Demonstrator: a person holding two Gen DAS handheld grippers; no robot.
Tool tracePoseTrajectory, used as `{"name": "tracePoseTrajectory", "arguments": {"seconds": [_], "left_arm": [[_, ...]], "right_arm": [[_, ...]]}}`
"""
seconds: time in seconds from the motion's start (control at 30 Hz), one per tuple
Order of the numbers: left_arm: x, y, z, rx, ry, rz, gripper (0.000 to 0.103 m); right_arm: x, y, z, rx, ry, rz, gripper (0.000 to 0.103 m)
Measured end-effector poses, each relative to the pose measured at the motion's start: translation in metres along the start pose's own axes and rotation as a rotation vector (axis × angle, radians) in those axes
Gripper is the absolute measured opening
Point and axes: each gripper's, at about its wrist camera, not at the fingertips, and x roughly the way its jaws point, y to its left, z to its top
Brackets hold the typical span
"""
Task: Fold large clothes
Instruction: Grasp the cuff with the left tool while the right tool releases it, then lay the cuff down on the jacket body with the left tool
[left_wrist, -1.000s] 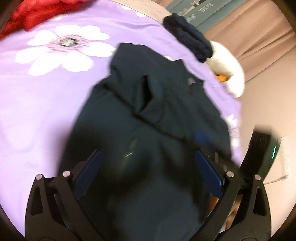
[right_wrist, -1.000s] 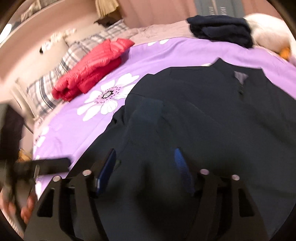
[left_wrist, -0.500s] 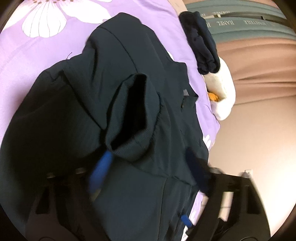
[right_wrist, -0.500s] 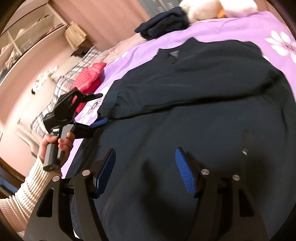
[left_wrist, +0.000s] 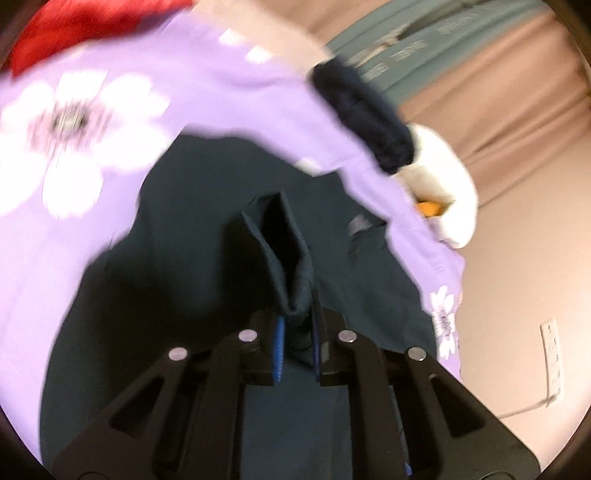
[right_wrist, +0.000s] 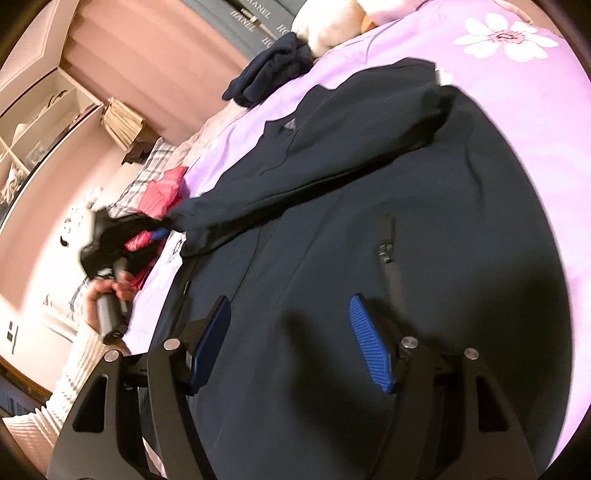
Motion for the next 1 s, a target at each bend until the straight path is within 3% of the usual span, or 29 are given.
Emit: {"name": "tracePoseTrajectory", "arguments": {"seconds": [0.1,0.2,0.3,0.43,0.57,0.7,0.73,0.77,0.8,0.93,1.0], "left_arm": [[-0.009,-0.01,0.013,0.028,-0.043,-0.013,0.011],[-0.001,0.005,0.016,0.002,-0.019,0.026,0.011],[0.016,0.027,0.005,-0.022,0.053,0.074,0.011],[0.026,0.042,-0.001,-0.059,0.074,0.063,0.011],[0.024,0.038,0.004,-0.022,0.076,0.06,0.011],[0.026,0.032,0.006,-0.003,0.074,0.061,0.011],[0.026,0.032,0.005,-0.005,0.074,0.059,0.011],[0.024,0.033,0.004,-0.006,0.074,0.06,0.011],[0.025,0.034,0.003,-0.008,0.074,0.059,0.011],[0.034,0.042,-0.008,-0.01,0.101,0.056,0.012],[0.044,0.048,-0.019,-0.004,0.13,0.086,0.012]], "right_arm": [[-0.007,-0.002,0.008,-0.015,-0.03,-0.056,0.067],[-0.011,-0.006,0.022,-0.065,-0.073,-0.19,0.067],[-0.004,-0.004,0.045,-0.2,-0.105,-0.423,0.067],[0.027,-0.003,0.072,-0.444,-0.075,-0.725,0.067],[0.047,-0.009,0.086,-0.63,-0.037,-0.841,0.068],[0.071,-0.009,0.091,-0.779,0.014,-0.842,0.072],[0.076,-0.011,0.093,-0.805,0.017,-0.851,0.061],[0.08,-0.013,0.093,-0.841,0.02,-0.856,0.028],[0.083,-0.015,0.094,-0.858,0.027,-0.874,0.014],[0.067,-0.022,0.102,-0.765,-0.046,-0.879,0.009],[0.063,-0.036,0.1,-0.669,-0.025,-0.852,0.009]]}}
